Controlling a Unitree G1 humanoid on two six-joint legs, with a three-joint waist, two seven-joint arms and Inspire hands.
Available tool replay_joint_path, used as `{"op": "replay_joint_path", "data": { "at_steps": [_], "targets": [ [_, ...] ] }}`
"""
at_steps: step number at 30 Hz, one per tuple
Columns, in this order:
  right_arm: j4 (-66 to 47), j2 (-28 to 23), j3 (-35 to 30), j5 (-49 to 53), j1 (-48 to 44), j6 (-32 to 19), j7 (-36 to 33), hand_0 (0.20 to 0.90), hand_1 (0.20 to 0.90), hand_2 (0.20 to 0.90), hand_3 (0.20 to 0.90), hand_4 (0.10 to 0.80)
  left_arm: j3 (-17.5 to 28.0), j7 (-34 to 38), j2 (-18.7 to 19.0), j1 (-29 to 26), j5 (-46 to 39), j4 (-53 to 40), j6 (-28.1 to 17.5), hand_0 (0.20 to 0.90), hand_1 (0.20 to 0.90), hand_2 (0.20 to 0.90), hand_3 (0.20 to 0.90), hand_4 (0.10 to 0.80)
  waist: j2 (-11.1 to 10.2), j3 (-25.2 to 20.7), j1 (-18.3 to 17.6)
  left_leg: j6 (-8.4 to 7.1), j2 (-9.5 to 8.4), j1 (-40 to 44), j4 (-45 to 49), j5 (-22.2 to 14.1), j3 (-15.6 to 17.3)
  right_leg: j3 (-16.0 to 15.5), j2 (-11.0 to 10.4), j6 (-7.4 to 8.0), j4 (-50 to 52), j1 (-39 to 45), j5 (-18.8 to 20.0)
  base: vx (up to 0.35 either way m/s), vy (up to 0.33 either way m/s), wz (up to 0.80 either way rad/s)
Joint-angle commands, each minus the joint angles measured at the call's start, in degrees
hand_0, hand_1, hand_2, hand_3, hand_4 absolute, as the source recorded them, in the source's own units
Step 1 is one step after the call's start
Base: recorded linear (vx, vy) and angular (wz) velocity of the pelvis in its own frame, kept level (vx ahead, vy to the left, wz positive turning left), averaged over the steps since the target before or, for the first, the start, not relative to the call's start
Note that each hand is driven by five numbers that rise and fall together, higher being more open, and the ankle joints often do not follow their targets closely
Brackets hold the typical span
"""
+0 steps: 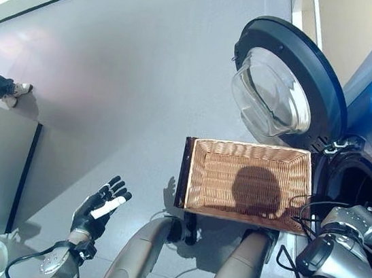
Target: Pick up the clothes and place them into the washing machine
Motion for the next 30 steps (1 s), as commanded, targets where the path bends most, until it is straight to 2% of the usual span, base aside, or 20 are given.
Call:
{"op": "replay_joint_path", "data": {
  "at_steps": [1, 9, 17, 20, 25, 26, 30],
  "targets": [
    [1.47, -6.36, 2.77, -2.68, 1.18, -2.07, 2.79, 0.9, 0.9, 0.9, 0.9, 0.8, 3.95, 0.41, 4.0, 0.46, -1.17, -2.31, -4.17, 0.9, 0.9, 0.9, 0.9, 0.8, -0.57, -3.72, -0.43, -3.41, 0.42, 0.47, -0.76, -0.86, -1.22, 1.71, 2.28, -1.31, -0.95, 0.46, 7.14, 0.0, 0.0, 0.0],
    [1.82, -5.11, 2.66, -2.29, 1.52, -1.74, 2.68, 0.9, 0.9, 0.9, 0.9, 0.8, 3.93, 0.37, 3.86, 0.4, -1.52, -2.19, -4.0, 0.9, 0.9, 0.9, 0.9, 0.8, -1.31, -3.51, -0.41, -3.25, 0.44, 0.45, -0.69, -0.94, -1.32, 1.41, 2.48, -1.24, -1.51, 0.9, 7.49, 0.0, 0.0, 0.0],
    [2.9, 2.47, 5.52, -3.5, 4.24, 1.72, 4.92, 0.9, 0.9, 0.9, 0.9, 0.8, 4.05, 0.07, 3.96, -0.53, -1.88, -2.55, -4.04, 0.9, 0.9, 0.9, 0.9, 0.8, -3.07, -2.7, -0.54, -3.19, 0.34, 1.67, -2.26, -0.22, -1.68, 0.54, 2.78, -1.01, -4.47, 2.97, 9.0, 0.0, 0.0, 0.0],
    [1.99, 6.81, 6.42, -4.99, 6.47, 3.06, 5.7, 0.9, 0.9, 0.9, 0.9, 0.8, 4.82, -0.04, 3.89, -0.66, -1.6, -2.56, -4.2, 0.9, 0.9, 0.9, 0.9, 0.8, -4.25, -2.42, -0.7, -3.18, 0.14, 2.59, -4.24, 0.61, -1.93, -0.14, 2.82, -0.77, -7.19, 4.67, 10.32, 0.002, -0.007, 0.04],
    [1.98, 10.41, 8.24, -7.26, 8.37, 4.48, 6.59, 0.9, 0.9, 0.9, 0.9, 0.8, 5.83, -0.29, 4.11, -0.76, -1.12, -2.96, -4.53, 0.9, 0.9, 0.9, 0.9, 0.8, -5.62, -2.01, -0.75, -3.21, -0.07, 4.32, -6.96, 1.66, -2.1, -1.04, 2.96, -0.4, -11.04, 7.3, 12.02, 0.001, -0.001, 0.03],
    [2.02, 11.76, 9.79, -8.58, 9.38, 5.88, 7.8, 0.9, 0.9, 0.9, 0.9, 0.8, 6.4, -0.5, 4.2, -0.87, -0.99, -3.35, -4.77, 0.9, 0.9, 0.9, 0.9, 0.8, -6.47, -1.83, -0.6, -3.19, -0.05, 4.92, -7.63, 2.0, -2.41, -1.41, 2.92, -0.27, -12.51, 8.42, 12.87, 0.0, 0.0, 0.0],
    [2.05, 13.32, 11.58, -10.98, 10.52, 7.16, 8.87, 0.9, 0.9, 0.9, 0.9, 0.8, 7.44, -0.88, 4.3, -0.86, -0.61, -3.38, -4.88, 0.9, 0.9, 0.9, 0.9, 0.8, -7.7, -1.7, -0.53, -3.16, -0.22, 6.16, -8.93, 2.56, -2.85, -2.22, 2.73, -0.19, -15.0, 10.49, 14.08, 0.004, -0.014, 0.01]
  ]
}}
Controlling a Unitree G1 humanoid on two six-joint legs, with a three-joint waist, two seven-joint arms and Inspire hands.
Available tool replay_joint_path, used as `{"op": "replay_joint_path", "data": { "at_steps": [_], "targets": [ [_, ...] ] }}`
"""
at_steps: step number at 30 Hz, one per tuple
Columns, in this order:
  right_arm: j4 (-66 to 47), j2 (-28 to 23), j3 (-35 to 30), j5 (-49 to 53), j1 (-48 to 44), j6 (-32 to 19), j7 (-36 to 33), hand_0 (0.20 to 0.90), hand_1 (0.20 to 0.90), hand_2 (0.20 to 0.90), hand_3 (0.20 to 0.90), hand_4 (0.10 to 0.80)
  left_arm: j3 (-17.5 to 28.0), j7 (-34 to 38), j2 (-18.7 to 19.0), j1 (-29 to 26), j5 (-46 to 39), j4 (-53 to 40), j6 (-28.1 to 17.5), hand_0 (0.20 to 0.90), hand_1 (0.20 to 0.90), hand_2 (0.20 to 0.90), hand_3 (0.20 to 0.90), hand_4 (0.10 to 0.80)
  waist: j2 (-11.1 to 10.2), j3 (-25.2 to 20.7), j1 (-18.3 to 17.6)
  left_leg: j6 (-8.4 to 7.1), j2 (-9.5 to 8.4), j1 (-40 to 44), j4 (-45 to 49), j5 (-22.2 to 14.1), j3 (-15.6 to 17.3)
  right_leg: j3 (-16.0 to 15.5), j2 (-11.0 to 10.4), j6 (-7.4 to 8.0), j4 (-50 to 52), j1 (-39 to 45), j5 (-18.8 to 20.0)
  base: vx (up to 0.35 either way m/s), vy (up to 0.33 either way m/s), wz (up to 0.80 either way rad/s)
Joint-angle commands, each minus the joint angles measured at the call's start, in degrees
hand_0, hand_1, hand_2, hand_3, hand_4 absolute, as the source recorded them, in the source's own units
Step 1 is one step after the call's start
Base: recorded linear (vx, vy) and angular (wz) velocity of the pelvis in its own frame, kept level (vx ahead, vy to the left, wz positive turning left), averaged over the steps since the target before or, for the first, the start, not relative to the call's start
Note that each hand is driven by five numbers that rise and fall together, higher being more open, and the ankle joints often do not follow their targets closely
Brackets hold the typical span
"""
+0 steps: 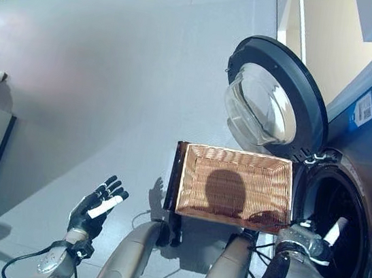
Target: Pick up the clothes and place them into the washing machine
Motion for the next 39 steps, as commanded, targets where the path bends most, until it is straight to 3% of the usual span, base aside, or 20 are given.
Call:
{"op": "replay_joint_path", "data": {
  "at_steps": [1, 10, 13, 21, 25, 30, 33, 39],
  "targets": [
    [0.0, -2.45, 2.48, -5.28, -0.12, -1.44, 2.7, 0.9, 0.9, 0.9, 0.9, 0.8, 5.48, -0.65, 4.04, -0.91, -0.37, -3.81, -4.87, 0.9, 0.9, 0.9, 0.9, 0.8, -2.15, -0.96, 0.83, -3.24, -0.38, 2.29, -3.29, 0.44, -1.16, 1.79, 2.01, -1.04, -7.35, 4.06, 11.26, 0.006, -0.026, 0.05],
    [-1.59, 2.53, 7.92, -11.6, 1.03, 0.35, 3.95, 0.9, 0.9, 0.9, 0.9, 0.8, 7.73, -0.66, 3.64, -1.39, 1.24, -2.16, -4.8, 0.9, 0.9, 0.9, 0.9, 0.8, -4.89, -1.46, 1.36, -3.6, -0.74, 6.8, -9.23, 3.24, -1.96, -0.48, 1.77, -0.38, -15.49, 10.23, 15.38, 0.022, -0.02, 0.05],
    [-2.86, 7.25, 12.0, -13.15, 3.04, 1.31, 5.71, 0.9, 0.9, 0.9, 0.9, 0.8, 8.43, 0.11, 2.35, -2.36, 2.7, 1.15, -4.34, 0.9, 0.9, 0.9, 0.9, 0.8, -7.11, -2.55, 1.35, -4.23, 0.08, 11.05, -14.67, 5.55, -2.03, -1.61, 2.46, 0.17, -21.58, 14.87, 17.57, 0.081, -0.06, -0.08],
    [-6.94, 12.13, 17.65, -20.16, 9.77, 2.57, 7.7, 0.9, 0.9, 0.9, 0.9, 0.8, 9.96, 1.13, -0.69, -4.14, 6.16, 8.34, -4.18, 0.9, 0.9, 0.9, 0.9, 0.8, -10.01, -4.93, 0.88, -5.27, 0.89, 20.11, -23.7, 8.63, -1.26, -3.92, 4.23, 1.08, -31.06, 23.56, 20.89, 0.098, -0.048, -0.09],
    [-8.05, 12.75, 18.31, -19.9, 12.72, 2.96, 9.99, 0.9, 0.9, 0.9, 0.9, 0.8, 10.38, 1.0, -1.71, -4.46, 7.01, 10.39, -3.88, 0.9, 0.9, 0.9, 0.9, 0.8, -10.66, -6.18, 0.61, -5.66, 1.22, 23.22, -26.68, 9.84, -0.99, -4.93, 4.6, 1.25, -33.02, 26.26, 21.47, 0.105, -0.02, -0.04],
    [-10.37, 12.34, 20.84, -26.72, 16.93, 4.32, 10.46, 0.9, 0.9, 0.9, 0.9, 0.8, 11.41, 1.5, -2.65, -4.61, 9.23, 13.27, -3.72, 0.9, 0.9, 0.9, 0.9, 0.8, -11.38, -9.48, 0.03, -6.6, 2.14, 28.58, -33.91, 12.8, -0.75, -6.27, 5.82, 1.48, -35.39, 29.76, 21.31, 0.097, -0.02, 0.02],
    [-10.66, 11.04, 24.78, -37.4, 19.08, 6.07, 9.21, 0.9, 0.9, 0.9, 0.9, 0.8, 11.28, 1.49, -3.04, -5.38, 10.32, 15.84, -3.85, 0.9, 0.9, 0.9, 0.9, 0.8, -11.63, -11.05, -0.46, -7.18, 2.84, 30.09, -35.94, 13.61, -0.25, -6.89, 6.73, 1.57, -37.29, 31.23, 21.46, 0.054, -0.027, -0.01],
    [-11.98, 10.09, 28.75, -49.4, 22.96, 7.53, 7.84, 0.9, 0.9, 0.9, 0.9, 0.8, 11.43, 1.66, -4.06, -5.73, 12.64, 19.14, -3.9, 0.9, 0.9, 0.9, 0.9, 0.8, -11.59, -13.27, -1.13, -7.48, 3.37, 31.8, -36.31, 13.38, 0.67, -6.85, 7.44, 1.59, -38.13, 32.73, 21.34, 0.036, -0.021, -0.02]
  ]
}}
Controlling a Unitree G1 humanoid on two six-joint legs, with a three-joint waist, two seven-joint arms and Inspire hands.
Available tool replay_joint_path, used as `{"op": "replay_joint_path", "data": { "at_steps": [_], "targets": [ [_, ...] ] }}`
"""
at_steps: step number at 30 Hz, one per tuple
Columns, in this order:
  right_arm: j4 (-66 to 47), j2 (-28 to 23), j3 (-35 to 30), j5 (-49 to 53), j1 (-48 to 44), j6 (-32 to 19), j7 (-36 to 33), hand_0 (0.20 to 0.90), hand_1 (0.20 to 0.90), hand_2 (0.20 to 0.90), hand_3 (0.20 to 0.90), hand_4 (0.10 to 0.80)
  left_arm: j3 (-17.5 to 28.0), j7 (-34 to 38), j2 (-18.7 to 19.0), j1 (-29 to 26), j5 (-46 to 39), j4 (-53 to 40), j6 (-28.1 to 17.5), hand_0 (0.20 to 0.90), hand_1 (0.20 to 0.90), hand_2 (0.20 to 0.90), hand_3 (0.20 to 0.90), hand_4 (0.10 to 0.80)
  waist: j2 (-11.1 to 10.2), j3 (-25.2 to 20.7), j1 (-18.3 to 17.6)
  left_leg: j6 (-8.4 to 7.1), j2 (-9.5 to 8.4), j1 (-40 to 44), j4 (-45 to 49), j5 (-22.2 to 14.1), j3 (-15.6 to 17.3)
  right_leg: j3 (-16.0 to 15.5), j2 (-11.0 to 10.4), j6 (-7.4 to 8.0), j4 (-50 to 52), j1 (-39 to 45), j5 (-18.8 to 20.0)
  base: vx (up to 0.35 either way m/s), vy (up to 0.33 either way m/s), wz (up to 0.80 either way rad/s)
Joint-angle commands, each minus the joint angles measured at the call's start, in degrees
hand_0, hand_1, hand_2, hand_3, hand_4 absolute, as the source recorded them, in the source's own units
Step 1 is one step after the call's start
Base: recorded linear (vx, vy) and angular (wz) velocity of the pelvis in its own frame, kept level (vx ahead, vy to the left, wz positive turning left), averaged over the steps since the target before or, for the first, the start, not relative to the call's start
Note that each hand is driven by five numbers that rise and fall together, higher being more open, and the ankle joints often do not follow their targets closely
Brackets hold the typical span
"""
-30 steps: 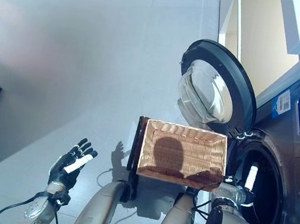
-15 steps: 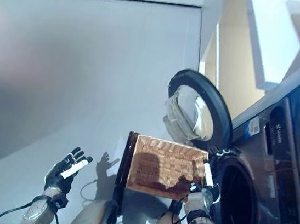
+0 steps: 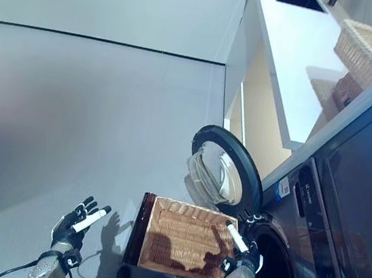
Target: Pick up the clothes and place them into the washing machine
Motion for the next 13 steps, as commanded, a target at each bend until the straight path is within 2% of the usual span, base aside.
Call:
{"op": "replay_joint_path", "data": {
  "at_steps": [1, 6, 9, 13],
  "targets": [
    [-3.74, -3.99, 2.02, -7.67, -0.16, -2.08, -1.1, 0.9, 0.9, 0.9, 0.9, 0.8, 2.45, 0.28, -0.08, -2.14, 2.49, -1.28, -4.04, 0.9, 0.9, 0.9, 0.9, 0.8, 0.63, -1.26, -0.35, -4.16, 1.99, -0.97, -0.81, 2.1, 1.05, 2.57, 0.75, 0.01, -0.49, -2.51, 9.14, 0.039, -0.012, -0.04],
    [-12.92, -6.84, 5.87, -20.65, 3.73, -1.05, -3.04, 0.9, 0.9, 0.9, 0.9, 0.8, 2.92, 0.49, -0.3, -1.92, 4.38, -1.27, -4.3, 0.9, 0.9, 0.9, 0.9, 0.8, 1.14, -1.71, -1.21, -4.31, 2.57, 0.34, -0.81, 2.12, 1.29, 3.2, 1.31, -0.26, -0.05, -1.67, 8.58, 0.009, -0.003, -0.07],
    [-17.52, -5.63, 4.03, -17.7, 6.32, -2.36, -2.49, 0.9, 0.9, 0.9, 0.9, 0.8, 3.27, 1.31, -0.68, -1.96, 4.09, -1.8, -4.73, 0.9, 0.9, 0.9, 0.9, 0.8, 1.22, -2.17, -1.96, -4.37, 3.07, 1.14, -0.81, 2.14, 1.4, 3.48, 1.73, -0.36, 0.6, -1.41, 8.08, 0.021, 0.0, -0.12],
    [-18.35, -4.94, 5.44, -18.69, 8.68, -2.23, -0.92, 0.9, 0.9, 0.9, 0.9, 0.8, 3.12, 1.29, -1.3, -1.06, 4.66, -2.26, -4.6, 0.9, 0.9, 0.9, 0.9, 0.8, 1.08, -2.29, -1.94, -4.39, 3.6, 2.13, -0.8, 2.14, 1.14, 3.65, 2.33, -0.7, 1.15, -0.55, 7.36, 0.005, -0.002, -0.01]
  ]
}}
